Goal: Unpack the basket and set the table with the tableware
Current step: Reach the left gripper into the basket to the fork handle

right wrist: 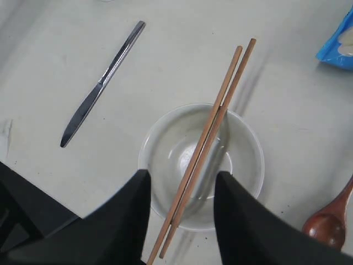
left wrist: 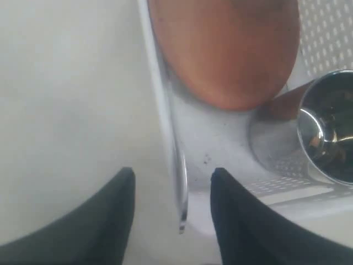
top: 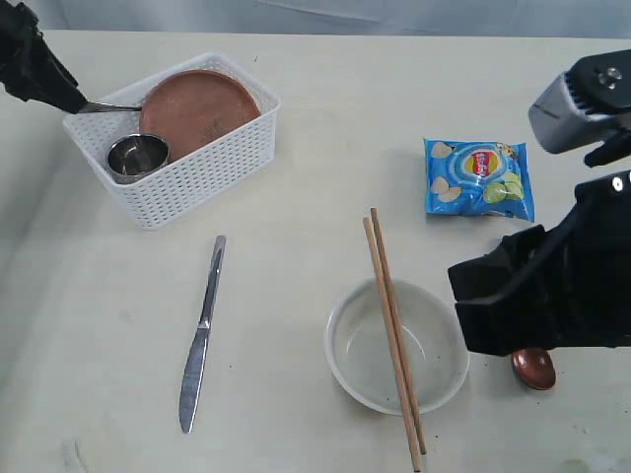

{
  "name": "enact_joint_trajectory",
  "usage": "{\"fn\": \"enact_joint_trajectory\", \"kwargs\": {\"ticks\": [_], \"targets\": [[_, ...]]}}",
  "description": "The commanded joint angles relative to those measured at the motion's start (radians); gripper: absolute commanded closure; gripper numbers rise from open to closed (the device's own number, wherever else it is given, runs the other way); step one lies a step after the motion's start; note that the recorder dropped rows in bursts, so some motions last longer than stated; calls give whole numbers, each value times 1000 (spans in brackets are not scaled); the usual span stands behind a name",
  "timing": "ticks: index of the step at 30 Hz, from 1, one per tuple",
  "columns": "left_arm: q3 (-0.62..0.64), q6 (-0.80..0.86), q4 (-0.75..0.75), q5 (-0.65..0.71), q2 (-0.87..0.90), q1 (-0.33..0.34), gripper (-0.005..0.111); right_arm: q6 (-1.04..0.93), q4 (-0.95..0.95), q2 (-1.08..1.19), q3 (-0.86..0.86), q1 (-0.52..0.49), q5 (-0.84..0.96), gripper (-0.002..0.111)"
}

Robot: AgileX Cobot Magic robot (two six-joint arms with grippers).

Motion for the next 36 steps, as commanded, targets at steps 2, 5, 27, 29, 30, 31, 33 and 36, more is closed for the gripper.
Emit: {"fn": "enact_joint_trajectory", "kwargs": {"ticks": [2, 5, 27, 29, 30, 31, 33, 36], "targets": [[7, 4, 1, 1, 17, -4, 65, 0, 3, -5, 4, 4, -1, 71], [7, 7, -6, 1, 17, -4, 65, 0, 3, -5, 4, 4, -1, 71], [7, 6, -6, 38, 17, -4, 107, 0, 3, -5, 4, 4, -1, 71], [7, 6, -6, 48, 17, -4, 107, 0, 3, -5, 4, 4, -1, 71], [5, 6, -6, 53, 17, -4, 107, 0, 3, -5, 4, 4, -1, 71], [5, 6, -6, 55, 17, -4, 107, 0, 3, -5, 4, 4, -1, 71], [5, 6, -6, 60, 17, -4, 107, 0, 3, -5, 4, 4, -1, 71], [5, 6, -6, 60, 17, -4, 107, -3, 3, -5, 4, 4, -1, 71]]}}
